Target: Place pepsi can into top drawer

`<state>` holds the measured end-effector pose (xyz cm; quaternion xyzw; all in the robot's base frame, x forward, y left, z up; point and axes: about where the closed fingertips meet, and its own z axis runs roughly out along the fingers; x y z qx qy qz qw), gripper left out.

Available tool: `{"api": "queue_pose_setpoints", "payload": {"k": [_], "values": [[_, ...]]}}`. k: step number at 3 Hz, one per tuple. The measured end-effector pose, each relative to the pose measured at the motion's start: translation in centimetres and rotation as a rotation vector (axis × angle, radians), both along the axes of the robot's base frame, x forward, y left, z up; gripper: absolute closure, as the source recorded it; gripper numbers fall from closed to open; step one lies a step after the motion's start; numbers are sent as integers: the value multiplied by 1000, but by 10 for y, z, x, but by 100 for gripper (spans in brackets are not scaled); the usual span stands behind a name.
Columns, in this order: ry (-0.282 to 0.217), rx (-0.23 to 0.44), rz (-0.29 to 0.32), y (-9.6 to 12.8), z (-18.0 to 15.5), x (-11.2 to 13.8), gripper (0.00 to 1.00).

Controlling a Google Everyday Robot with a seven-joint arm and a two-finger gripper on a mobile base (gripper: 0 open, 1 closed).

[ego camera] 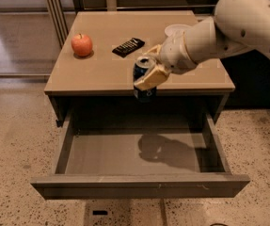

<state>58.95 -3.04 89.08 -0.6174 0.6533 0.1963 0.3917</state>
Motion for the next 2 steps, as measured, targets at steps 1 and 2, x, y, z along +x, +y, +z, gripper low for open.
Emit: {"api": "queue_pose_setpoints", "payload": {"k": [1,2], "values": [[-23,18,-57,-11,-45,-25,100],[5,27,-98,-18,-109,-56,100]]}}
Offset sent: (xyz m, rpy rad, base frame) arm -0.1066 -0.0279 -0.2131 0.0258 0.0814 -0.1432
